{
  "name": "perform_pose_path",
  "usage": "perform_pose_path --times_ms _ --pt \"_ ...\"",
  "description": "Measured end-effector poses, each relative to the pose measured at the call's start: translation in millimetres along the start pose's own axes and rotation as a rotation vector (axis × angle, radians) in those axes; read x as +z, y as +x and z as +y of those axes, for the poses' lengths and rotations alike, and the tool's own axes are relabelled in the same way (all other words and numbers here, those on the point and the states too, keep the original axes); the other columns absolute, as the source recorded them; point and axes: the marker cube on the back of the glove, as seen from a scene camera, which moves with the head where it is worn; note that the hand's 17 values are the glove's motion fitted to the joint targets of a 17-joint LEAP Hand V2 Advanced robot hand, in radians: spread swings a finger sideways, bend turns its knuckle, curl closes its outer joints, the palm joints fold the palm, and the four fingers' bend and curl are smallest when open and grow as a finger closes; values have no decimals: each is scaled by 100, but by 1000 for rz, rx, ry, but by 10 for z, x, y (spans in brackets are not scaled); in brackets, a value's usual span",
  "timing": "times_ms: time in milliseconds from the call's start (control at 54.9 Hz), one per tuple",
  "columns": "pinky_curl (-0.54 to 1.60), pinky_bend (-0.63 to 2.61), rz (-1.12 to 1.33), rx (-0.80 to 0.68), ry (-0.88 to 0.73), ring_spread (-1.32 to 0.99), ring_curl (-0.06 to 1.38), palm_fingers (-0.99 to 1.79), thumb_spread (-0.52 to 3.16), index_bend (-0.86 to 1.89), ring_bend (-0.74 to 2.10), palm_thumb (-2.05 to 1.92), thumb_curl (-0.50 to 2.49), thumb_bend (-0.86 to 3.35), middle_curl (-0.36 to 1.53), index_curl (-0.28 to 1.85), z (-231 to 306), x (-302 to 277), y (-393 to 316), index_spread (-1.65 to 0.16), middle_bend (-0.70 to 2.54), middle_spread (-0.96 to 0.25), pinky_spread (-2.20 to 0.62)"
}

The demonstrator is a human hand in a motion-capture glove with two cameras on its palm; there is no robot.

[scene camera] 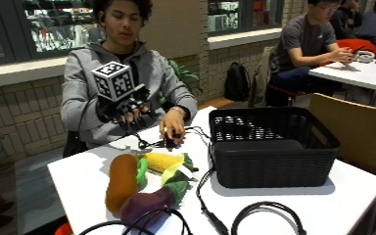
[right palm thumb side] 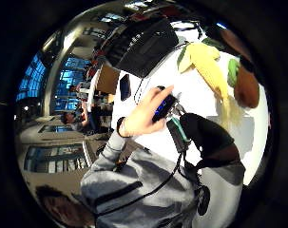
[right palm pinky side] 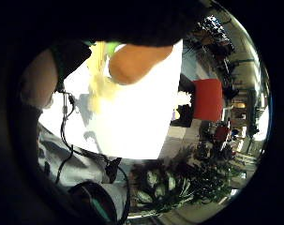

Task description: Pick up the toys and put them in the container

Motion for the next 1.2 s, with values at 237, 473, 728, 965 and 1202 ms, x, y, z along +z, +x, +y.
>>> perform_pose_path --times_ms 237,473,728,965,1202 --pt "39 82 104 84 -148 -11 27 5 144 12 65 7 24 31 34 23 -858 442 -245 -26 39 2 -2" --pt "44 105 201 256 -263 -6 24 -23 137 8 51 8 25 25 30 20 -1549 856 -34 -25 14 5 -2" --pt "44 117 22 307 -164 -4 26 -18 135 -3 53 10 26 20 26 12 -1649 1192 44 -24 16 8 -4" --pt "50 150 160 283 19 -18 43 39 164 -3 113 35 31 42 37 -2 -1650 1154 -17 -29 41 2 -31" --pt "52 157 124 220 121 -26 54 62 160 10 140 56 41 63 51 0 -1560 725 -206 -30 69 -8 -36"
